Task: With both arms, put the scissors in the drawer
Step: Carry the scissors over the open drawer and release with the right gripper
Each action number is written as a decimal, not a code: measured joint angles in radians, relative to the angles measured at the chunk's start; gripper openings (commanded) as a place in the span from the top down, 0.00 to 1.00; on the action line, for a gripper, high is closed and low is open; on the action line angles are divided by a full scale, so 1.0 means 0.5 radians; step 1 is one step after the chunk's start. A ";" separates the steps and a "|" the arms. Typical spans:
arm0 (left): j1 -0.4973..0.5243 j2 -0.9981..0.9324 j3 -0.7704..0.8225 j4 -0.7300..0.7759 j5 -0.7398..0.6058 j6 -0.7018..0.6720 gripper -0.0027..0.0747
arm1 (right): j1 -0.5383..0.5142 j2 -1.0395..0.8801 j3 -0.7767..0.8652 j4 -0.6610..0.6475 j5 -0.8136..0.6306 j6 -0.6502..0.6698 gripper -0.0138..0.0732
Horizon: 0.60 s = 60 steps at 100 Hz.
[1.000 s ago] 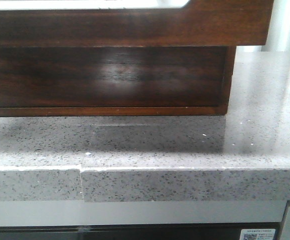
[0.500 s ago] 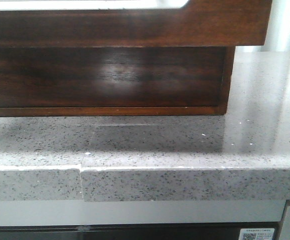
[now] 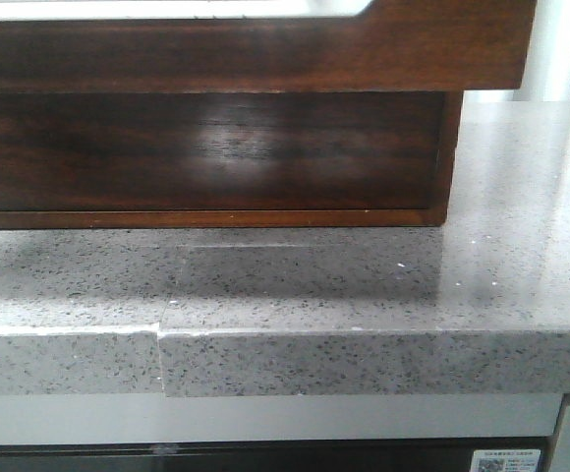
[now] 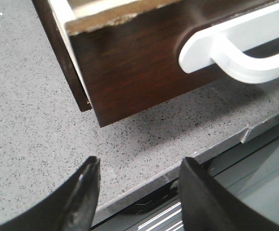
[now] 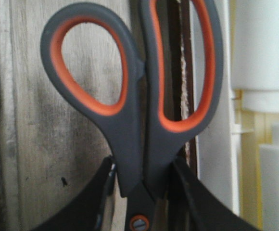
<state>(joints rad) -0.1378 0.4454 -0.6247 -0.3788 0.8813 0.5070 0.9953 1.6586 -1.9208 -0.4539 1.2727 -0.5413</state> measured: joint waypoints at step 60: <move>0.000 0.000 0.000 0.000 0.000 0.000 0.52 | 0.011 0.152 0.000 -0.125 -0.010 0.000 0.52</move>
<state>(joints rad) -0.1378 0.4454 -0.6247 -0.3788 0.8813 0.5070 1.0009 1.7346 -1.9208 -0.5165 1.2678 -0.5413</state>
